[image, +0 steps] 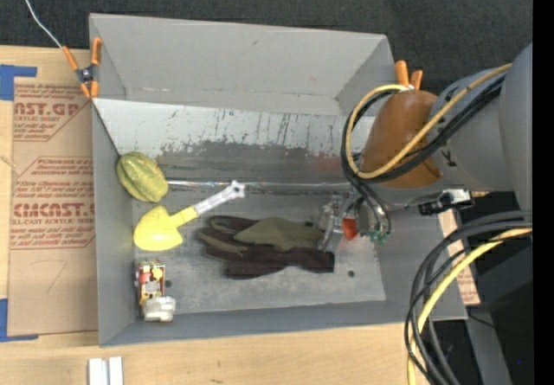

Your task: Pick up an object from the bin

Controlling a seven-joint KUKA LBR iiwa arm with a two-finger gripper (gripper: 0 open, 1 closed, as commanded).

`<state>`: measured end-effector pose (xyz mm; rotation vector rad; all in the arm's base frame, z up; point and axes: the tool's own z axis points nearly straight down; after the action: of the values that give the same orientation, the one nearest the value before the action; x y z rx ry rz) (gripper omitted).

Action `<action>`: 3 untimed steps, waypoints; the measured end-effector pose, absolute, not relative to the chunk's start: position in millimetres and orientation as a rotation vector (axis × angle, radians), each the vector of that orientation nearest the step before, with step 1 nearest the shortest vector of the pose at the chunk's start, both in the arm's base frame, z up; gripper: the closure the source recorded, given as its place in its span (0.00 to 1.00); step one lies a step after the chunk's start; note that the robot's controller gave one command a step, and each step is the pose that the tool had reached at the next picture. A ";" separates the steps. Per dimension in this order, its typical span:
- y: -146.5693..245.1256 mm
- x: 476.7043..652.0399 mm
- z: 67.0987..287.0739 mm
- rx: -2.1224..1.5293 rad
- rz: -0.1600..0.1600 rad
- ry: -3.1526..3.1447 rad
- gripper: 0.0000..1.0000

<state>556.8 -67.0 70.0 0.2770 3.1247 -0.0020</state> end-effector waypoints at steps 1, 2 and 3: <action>-66.9 556.8 70.0 0.276 -0.002 3.125 1.00; -66.9 556.8 70.0 0.276 -0.002 3.125 1.00; -66.9 556.8 70.0 0.276 -0.002 3.125 1.00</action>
Offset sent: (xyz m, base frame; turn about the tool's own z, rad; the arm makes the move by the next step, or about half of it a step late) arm 0.0000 0.0000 0.0000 0.0000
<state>556.8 -66.9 70.0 0.2763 3.1247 -0.0024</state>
